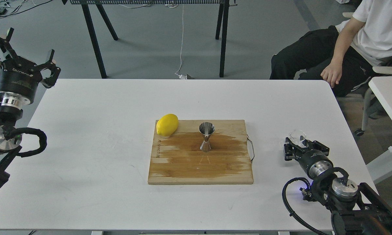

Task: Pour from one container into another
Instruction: 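Bring the right gripper forward toward the clear glass, then grasp the clear glass with the right gripper and lift it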

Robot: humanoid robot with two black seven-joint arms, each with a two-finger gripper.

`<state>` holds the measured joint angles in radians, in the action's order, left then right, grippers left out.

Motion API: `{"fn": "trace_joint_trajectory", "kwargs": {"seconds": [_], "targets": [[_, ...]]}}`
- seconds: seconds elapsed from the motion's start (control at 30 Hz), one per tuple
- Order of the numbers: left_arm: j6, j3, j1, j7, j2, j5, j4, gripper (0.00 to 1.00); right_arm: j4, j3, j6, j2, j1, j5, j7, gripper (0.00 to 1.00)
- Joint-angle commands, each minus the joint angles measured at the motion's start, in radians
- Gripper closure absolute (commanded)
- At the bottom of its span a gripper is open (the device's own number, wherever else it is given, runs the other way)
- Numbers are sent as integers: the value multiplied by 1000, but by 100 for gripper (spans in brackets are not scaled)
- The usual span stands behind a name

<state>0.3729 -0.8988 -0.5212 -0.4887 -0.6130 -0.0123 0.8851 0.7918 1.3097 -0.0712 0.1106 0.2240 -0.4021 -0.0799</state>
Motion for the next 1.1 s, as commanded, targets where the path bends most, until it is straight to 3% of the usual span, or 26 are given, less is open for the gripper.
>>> {"fn": "trace_joint_trajectory", "kwargs": {"seconds": [0.0,0.1,0.3,0.53,0.7,1.07], "targets": [[0,0,0,0,-1,0,0,0,17,-13,-2,1,-5,-1,-1,66],[0,0,0,0,-1,0,0,0,70,-21,-2,1,-17,-1,-9,67],[0,0,1,0,-2,0,2,0,352,-24,22,43,-100,14,-11,69],[0,0,1,0,-8,-1,2,0,635,-136,128,93,-100,120,0,70],[-2,0,3,0,-8,-3,2,0,669,-147,197,77,-40,294,-3,70],[0,0,3,0,-14,-9,2,0,624,-366,281,-20,138,592,-3,70]]}}
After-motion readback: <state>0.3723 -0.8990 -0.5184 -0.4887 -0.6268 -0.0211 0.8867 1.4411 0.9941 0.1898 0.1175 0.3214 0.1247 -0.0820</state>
